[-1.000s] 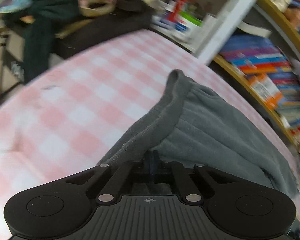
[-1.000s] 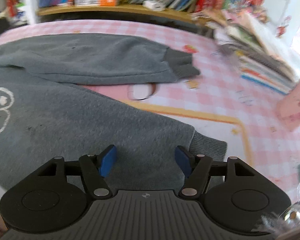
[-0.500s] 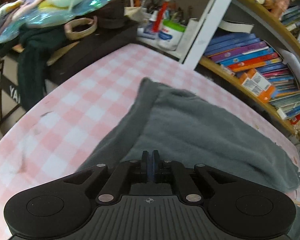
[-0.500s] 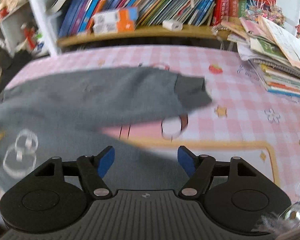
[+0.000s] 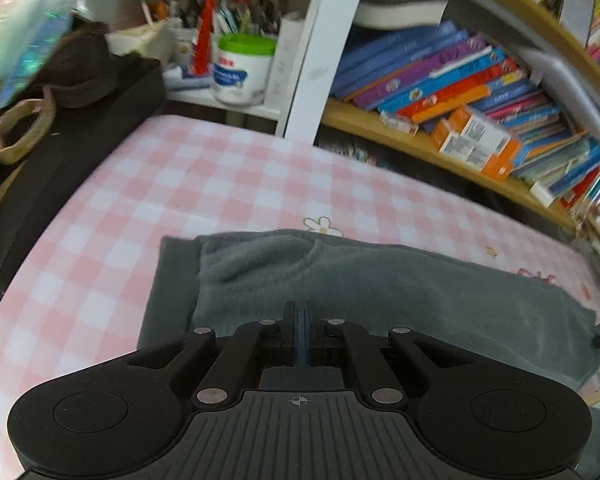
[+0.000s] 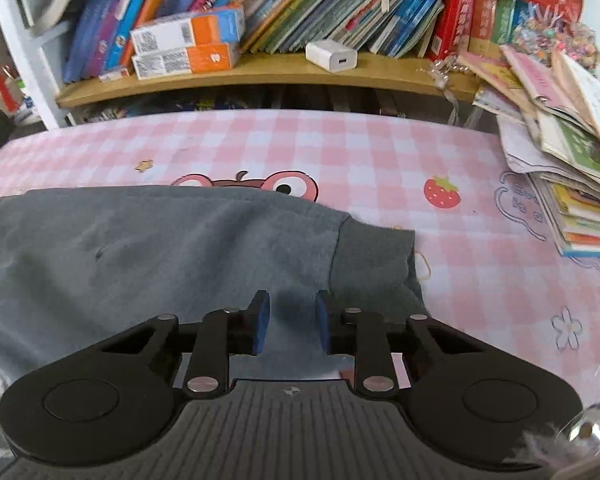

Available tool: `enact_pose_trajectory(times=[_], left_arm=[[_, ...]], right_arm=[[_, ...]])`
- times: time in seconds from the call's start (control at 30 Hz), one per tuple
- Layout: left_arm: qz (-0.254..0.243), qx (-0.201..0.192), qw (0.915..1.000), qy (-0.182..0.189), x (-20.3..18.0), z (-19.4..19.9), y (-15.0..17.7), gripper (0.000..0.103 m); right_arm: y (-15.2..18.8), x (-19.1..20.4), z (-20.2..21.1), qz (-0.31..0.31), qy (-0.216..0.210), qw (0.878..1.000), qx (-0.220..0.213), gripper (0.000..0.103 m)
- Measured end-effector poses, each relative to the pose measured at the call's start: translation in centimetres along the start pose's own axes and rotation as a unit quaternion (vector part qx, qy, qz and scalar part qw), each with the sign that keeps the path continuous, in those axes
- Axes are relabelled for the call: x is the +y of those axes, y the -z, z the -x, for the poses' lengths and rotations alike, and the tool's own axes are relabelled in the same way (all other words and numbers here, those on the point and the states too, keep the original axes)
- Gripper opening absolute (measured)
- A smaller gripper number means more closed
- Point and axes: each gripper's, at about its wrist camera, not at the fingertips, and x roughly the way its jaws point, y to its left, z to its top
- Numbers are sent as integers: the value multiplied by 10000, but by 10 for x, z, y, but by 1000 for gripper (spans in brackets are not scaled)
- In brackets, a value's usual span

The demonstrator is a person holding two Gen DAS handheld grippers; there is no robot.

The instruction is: Fold clothes

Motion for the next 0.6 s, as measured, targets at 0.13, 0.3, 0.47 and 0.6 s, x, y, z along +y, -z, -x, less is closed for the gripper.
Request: enact_pose_trajectory(times=[0.13,0.3,0.47,0.6], left_arm=[[17,356,9994,-45,6,-36,-18,5],[251,321,9992,-34,14,-59,-38,5],[451,264,9986,-39,19,-80,-55,5],[474,218,9986,-24,20,-86,-59,5]], right_arm=[[-23,-8,-32,-22,110,9996,240,22],[-65,-12,-62,-1,193,9995,253,21],[-102,-8,-91,30,340,9992,224,21],[-115,-4,-102,178,417,9988,162,24]])
